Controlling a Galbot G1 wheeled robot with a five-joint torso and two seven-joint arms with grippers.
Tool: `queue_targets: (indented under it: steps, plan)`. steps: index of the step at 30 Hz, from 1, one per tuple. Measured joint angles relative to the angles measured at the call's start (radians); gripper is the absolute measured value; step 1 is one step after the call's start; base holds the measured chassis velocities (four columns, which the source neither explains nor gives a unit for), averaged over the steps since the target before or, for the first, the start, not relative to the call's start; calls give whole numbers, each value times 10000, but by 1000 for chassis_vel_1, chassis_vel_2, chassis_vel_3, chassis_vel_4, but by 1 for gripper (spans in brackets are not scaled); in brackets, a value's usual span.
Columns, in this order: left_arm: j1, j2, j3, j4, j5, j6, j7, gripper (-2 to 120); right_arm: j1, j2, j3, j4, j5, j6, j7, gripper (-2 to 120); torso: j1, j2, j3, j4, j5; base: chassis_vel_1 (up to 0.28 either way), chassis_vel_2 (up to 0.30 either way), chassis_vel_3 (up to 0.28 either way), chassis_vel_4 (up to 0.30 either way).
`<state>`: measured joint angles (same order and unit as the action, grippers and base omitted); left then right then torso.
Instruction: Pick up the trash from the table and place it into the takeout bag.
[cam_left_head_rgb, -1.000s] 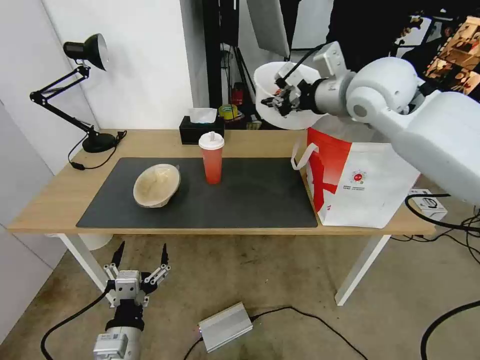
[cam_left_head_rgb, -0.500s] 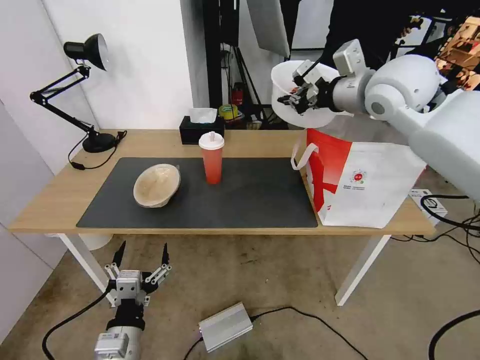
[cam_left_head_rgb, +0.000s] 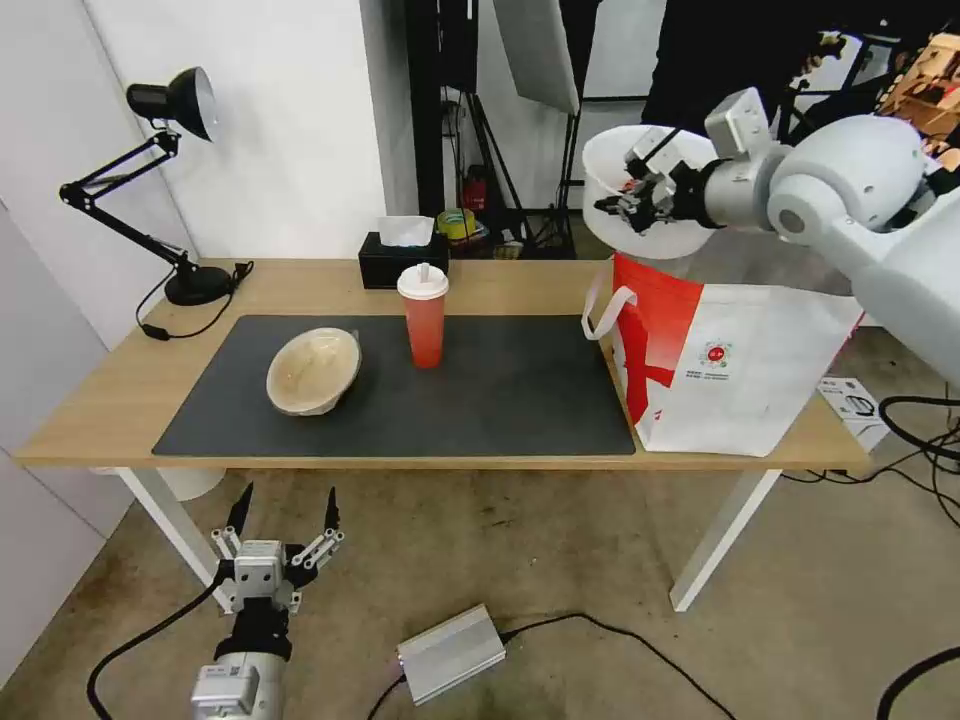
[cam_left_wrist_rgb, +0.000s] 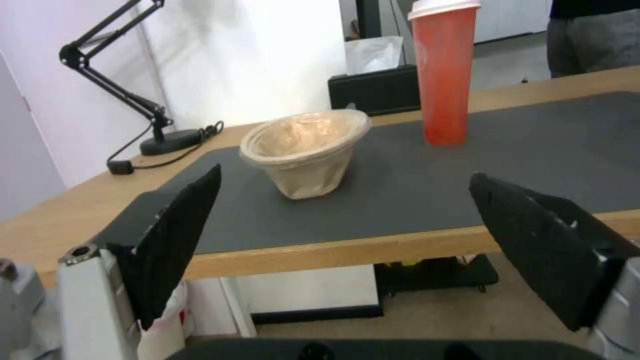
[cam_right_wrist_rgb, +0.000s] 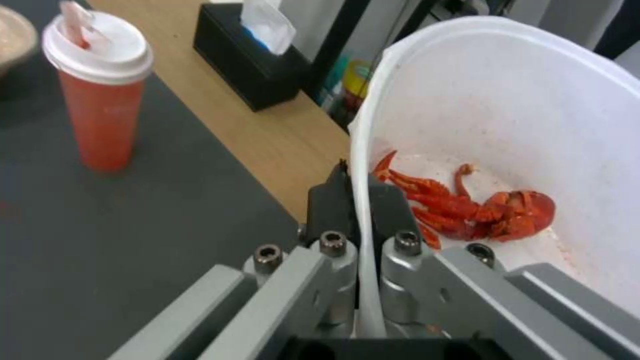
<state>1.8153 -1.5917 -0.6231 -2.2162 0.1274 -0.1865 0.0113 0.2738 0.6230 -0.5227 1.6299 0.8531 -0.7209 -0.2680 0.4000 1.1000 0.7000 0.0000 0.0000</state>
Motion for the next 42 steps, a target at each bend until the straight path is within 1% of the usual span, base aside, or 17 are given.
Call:
queue_targets:
  steps: [7, 14, 25, 35, 42]
  plan:
    - [-6, 12, 2, 0, 0, 2, 1, 100, -110, -322, 77, 9, -319, 0, -187, 0, 0, 0, 0, 0, 1, 0, 0, 0, 0]
    - [11, 36, -4, -1, -3, 2, 2, 100, -468, -689, 456, -76, -497, 0, -221, 0, 0, 0, 0, -1, 1, 0, 0, 0, 0]
    - [49, 39, 12, -44, 1, 2, 2, 100, -1200, -1057, 1011, 26, -623, 2, -236, 0, 0, 0, -1, 0, -1, 0, 0, 0, 0]
    - [55, 40, 14, -58, 6, 0, 6, 100, -2162, -1162, 1681, 134, -772, 7, -236, 0, 0, 1, 0, 0, 0, 0, 0, 0, 0]
    - [49, 35, 10, -53, 8, -1, 7, 100, -2513, -1170, 1871, 137, -901, 8, -236, 0, -1, 1, 0, 0, 0, 0, 0, 0, 0]
